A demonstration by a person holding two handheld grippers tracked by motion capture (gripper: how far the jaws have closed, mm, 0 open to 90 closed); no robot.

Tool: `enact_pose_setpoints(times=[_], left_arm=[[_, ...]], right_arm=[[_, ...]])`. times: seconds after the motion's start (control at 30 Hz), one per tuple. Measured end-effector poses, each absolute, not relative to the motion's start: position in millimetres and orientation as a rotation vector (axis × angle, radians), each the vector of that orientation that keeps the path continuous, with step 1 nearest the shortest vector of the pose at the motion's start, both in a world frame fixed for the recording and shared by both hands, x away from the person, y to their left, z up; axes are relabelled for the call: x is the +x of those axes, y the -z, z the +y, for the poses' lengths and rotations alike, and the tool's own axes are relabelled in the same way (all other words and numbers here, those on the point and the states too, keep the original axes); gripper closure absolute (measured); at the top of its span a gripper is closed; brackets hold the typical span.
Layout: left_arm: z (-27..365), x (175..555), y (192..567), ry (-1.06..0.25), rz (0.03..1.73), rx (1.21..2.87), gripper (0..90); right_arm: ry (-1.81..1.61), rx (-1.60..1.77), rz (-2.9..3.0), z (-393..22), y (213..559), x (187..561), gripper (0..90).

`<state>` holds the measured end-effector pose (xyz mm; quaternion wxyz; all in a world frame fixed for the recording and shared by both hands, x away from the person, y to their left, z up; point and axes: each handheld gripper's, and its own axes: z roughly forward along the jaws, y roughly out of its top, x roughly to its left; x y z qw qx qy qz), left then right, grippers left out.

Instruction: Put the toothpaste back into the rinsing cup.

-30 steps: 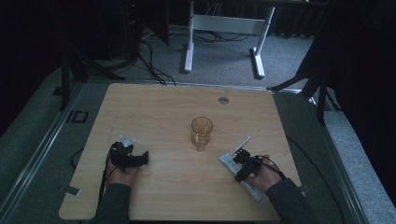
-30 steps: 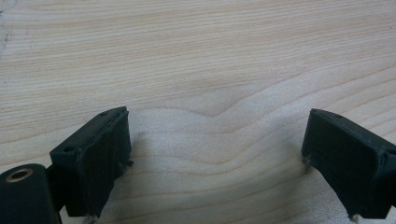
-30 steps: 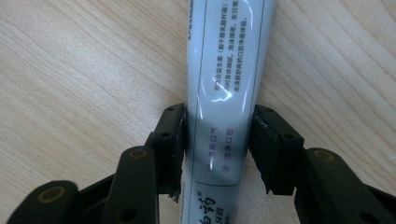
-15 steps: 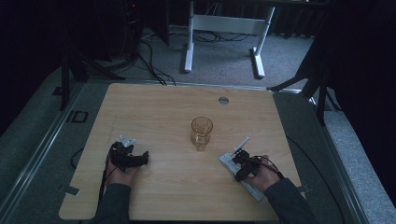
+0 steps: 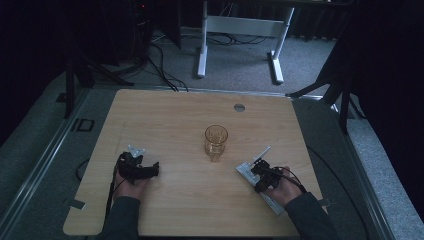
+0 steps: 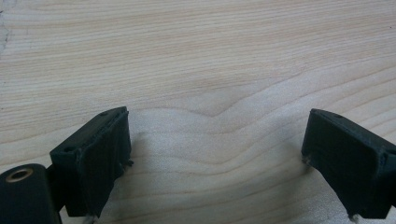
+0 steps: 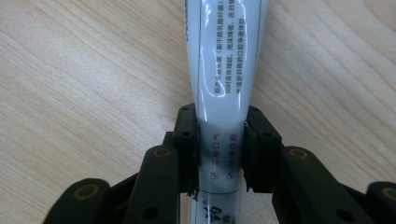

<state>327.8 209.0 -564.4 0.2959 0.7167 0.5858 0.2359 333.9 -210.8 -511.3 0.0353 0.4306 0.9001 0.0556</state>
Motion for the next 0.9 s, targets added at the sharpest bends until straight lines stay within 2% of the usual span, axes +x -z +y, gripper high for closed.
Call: enact_pose_setpoints(times=[0.9], left_arm=[[209.2, 327.7, 564.3, -0.628, 1.557, 1.909, 8.4]], right_arm=[[-0.48, 1.482, 2.525, -242.2, 483.3, 340.2, 72.2]])
